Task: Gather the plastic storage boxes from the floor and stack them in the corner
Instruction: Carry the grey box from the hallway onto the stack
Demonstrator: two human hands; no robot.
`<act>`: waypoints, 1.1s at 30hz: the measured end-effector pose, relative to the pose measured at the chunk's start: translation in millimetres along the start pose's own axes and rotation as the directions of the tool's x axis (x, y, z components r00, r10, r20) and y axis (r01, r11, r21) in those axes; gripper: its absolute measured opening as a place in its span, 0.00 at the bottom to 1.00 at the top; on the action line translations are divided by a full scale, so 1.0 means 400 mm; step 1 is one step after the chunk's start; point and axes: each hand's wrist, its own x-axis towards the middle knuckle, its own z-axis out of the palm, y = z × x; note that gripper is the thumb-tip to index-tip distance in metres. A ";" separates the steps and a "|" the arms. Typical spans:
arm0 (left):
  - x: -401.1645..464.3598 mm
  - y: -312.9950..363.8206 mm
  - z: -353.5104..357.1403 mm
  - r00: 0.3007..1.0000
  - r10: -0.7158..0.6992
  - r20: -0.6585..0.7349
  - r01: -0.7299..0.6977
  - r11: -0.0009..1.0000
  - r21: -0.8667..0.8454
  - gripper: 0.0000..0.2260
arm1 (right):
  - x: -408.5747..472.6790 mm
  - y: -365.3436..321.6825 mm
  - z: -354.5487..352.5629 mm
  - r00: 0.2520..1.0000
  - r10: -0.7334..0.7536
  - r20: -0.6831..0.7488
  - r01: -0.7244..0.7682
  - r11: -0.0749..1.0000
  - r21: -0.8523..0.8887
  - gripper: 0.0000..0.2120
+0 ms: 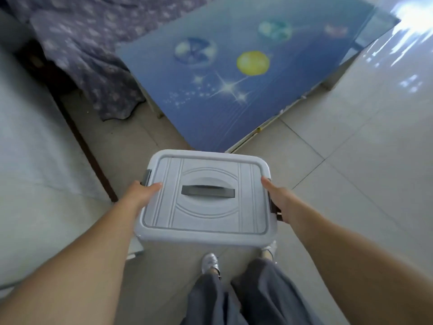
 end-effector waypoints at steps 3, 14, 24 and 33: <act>-0.039 0.183 0.060 0.991 0.137 -0.002 -0.137 0.990 0.018 0.31 | -0.008 -0.055 -0.149 0.999 -0.035 -0.019 0.037 0.996 0.081 0.30; -0.259 0.838 0.556 0.878 0.447 0.169 -0.477 0.849 0.229 0.25 | 0.065 -0.215 -0.921 0.960 -0.187 -0.211 0.243 0.928 0.284 0.22; -0.317 1.358 0.980 0.772 0.532 0.349 -0.634 0.687 0.355 0.23 | 0.194 -0.391 -1.429 0.931 -0.122 -0.343 0.254 0.893 0.371 0.33; -0.267 1.913 1.306 0.722 0.548 0.423 -0.686 0.646 0.334 0.23 | 0.412 -0.714 -1.799 0.915 -0.082 -0.395 0.274 0.844 0.460 0.32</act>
